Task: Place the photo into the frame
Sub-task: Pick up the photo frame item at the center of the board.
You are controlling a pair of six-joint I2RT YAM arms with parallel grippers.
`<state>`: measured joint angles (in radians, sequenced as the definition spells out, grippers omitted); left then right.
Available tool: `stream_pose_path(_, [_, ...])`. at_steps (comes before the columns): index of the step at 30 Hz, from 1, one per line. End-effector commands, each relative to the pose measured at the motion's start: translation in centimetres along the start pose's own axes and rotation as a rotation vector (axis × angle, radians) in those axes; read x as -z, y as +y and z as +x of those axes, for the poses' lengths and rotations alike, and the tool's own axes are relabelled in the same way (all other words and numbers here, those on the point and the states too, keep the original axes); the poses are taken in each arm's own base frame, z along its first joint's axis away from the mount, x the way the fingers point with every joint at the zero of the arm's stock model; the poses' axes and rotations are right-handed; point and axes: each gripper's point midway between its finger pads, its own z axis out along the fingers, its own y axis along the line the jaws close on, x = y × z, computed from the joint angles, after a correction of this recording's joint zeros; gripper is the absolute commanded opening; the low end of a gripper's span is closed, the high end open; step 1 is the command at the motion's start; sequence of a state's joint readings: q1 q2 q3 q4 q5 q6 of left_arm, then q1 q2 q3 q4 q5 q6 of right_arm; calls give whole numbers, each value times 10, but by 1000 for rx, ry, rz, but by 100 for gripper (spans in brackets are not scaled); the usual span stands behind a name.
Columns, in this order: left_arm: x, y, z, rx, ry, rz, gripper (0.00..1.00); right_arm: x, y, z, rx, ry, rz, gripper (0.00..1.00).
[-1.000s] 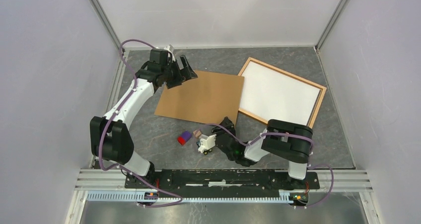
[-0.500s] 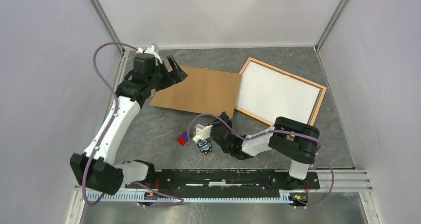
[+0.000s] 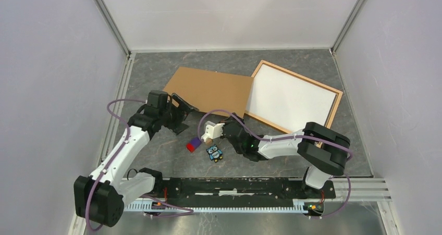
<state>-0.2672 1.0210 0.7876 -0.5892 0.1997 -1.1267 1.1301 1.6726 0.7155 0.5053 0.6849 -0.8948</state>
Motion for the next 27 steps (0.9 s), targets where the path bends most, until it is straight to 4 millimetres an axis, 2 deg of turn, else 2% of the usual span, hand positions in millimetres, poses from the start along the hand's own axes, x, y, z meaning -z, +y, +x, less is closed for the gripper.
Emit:
stream_pose_path(1, [-15, -27, 0, 217, 33, 97, 93, 0, -20, -35, -220, -125, 15, 0])
stream_pose_path(4, [-34, -32, 0, 288, 59, 124, 87, 0, -18, -42, -249, -155, -1, 0])
stream_pose_path(9, [-59, -36, -11, 296, 44, 99, 83, 0, -21, -47, -281, -165, -3, 0])
stream_pose_path(13, [-74, -35, -19, 320, 17, 92, 65, 0, -24, -54, -302, -186, -14, 0])
stream_pose_path(16, [-83, -43, -26, 289, -4, 121, 57, -1, -23, -57, -314, -193, -17, 0])
stream_pose_path(20, [-85, -55, -32, 239, -13, 155, 42, -3, -22, -58, -316, -186, -21, 0])
stream_pose_path(23, [-82, -56, -37, 232, -43, 164, 22, -3, -24, -59, -333, -190, -22, 0])
stream_pose_path(25, [-77, -59, -41, 213, -66, 171, 14, -2, -27, -60, -341, -191, -16, 0])
stream_pose_path(27, [-68, -62, -44, 201, -78, 170, 8, 0, -32, -59, -350, -185, -7, 13])
